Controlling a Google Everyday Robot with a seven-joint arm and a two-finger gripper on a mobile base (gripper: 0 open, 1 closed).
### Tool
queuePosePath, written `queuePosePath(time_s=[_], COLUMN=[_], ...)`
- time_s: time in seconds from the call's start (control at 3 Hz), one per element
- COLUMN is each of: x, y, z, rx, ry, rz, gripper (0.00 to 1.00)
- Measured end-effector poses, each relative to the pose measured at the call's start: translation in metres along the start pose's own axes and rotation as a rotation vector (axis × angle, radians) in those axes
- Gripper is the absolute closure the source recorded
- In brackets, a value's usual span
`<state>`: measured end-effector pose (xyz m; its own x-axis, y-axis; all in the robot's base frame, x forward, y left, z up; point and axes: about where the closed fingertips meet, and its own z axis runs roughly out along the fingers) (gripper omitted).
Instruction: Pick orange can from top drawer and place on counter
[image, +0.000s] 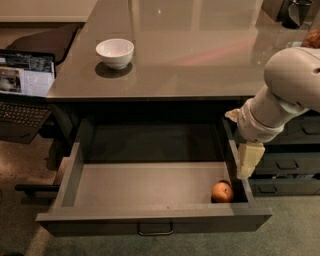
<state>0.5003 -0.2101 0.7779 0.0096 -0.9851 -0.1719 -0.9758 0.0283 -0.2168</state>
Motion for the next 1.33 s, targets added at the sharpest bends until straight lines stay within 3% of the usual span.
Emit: queuePosePath(time_s=[0.33,1.33], x=[0.000,0.005], y=[0.000,-0.002], z=[0.000,0.059], rx=[-0.001,-0.038], ry=[-0.002,-0.056], rz=[-0.001,-0.056], gripper=[0.00,0.00])
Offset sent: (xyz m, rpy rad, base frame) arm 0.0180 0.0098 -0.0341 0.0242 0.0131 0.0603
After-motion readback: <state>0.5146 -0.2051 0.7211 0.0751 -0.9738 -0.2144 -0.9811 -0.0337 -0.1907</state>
